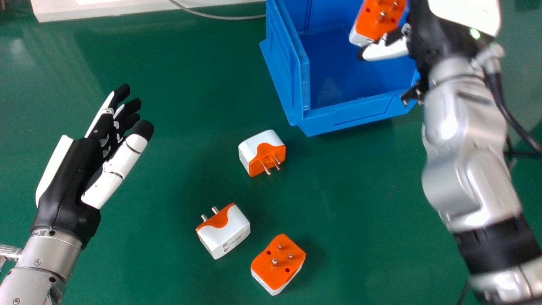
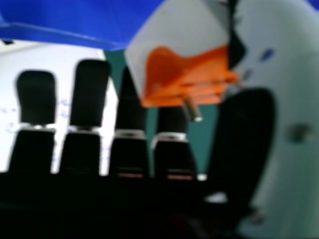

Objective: Pick all objects and put in blue box

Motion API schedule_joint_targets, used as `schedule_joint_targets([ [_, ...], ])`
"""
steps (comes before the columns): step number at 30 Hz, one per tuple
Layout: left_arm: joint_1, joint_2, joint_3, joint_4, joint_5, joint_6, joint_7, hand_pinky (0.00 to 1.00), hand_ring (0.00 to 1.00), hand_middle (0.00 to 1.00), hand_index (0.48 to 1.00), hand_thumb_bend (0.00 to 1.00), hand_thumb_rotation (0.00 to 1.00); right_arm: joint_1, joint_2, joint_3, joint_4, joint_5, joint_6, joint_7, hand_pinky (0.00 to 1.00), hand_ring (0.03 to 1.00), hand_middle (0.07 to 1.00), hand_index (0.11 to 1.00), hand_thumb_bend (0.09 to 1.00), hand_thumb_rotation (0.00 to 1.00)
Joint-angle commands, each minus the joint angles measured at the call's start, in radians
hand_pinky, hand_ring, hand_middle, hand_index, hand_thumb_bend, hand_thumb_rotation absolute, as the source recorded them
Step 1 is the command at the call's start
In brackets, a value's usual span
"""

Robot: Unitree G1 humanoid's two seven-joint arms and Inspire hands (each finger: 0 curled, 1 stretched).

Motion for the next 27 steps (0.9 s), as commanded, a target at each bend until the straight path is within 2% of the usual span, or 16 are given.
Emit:
schedule_joint_targets([
  [1,-0.001,0.012,0.004,-0.024,0.005,-0.011,0.002,0.91,0.95,0.95,0.968,0.56,0.72,-0.108,-0.017,0.019,0.071,0.004,-0.013,-0.030,0.31,0.426,0.536,0.534,0.487,0.00],
  [3,0.000,0.010,0.004,-0.021,0.003,-0.019,0.001,0.91,0.94,0.95,0.968,0.56,0.72,-0.155,-0.019,0.039,0.142,0.006,-0.015,-0.040,0.31,0.424,0.530,0.541,0.487,0.00],
  [11,-0.009,0.001,0.008,0.014,-0.020,-0.062,-0.015,0.90,0.94,0.95,0.964,0.59,0.73,-0.305,-0.031,0.126,0.397,0.020,-0.049,-0.079,0.32,0.433,0.525,0.550,0.489,0.00],
  [13,-0.007,0.000,0.008,0.014,-0.025,-0.065,-0.018,0.90,0.94,0.95,0.964,0.60,0.73,-0.331,-0.031,0.141,0.443,0.028,-0.057,-0.084,0.32,0.436,0.526,0.546,0.490,0.00],
  [16,0.000,-0.001,0.009,-0.006,-0.028,-0.053,-0.019,0.90,0.94,0.95,0.964,0.61,0.73,-0.364,-0.025,0.160,0.497,0.040,-0.057,-0.087,0.32,0.438,0.526,0.543,0.491,0.00],
  [22,0.000,-0.006,0.008,0.004,-0.031,-0.059,-0.018,0.90,0.94,0.95,0.963,0.62,0.74,-0.423,-0.002,0.199,0.607,0.052,-0.043,-0.091,0.33,0.441,0.519,0.539,0.492,0.00],
  [27,0.006,-0.011,0.005,-0.009,-0.032,-0.055,-0.015,0.90,0.94,0.95,0.962,0.63,0.73,-0.455,0.012,0.218,0.685,0.080,-0.050,-0.102,0.33,0.447,0.514,0.539,0.494,0.00],
])
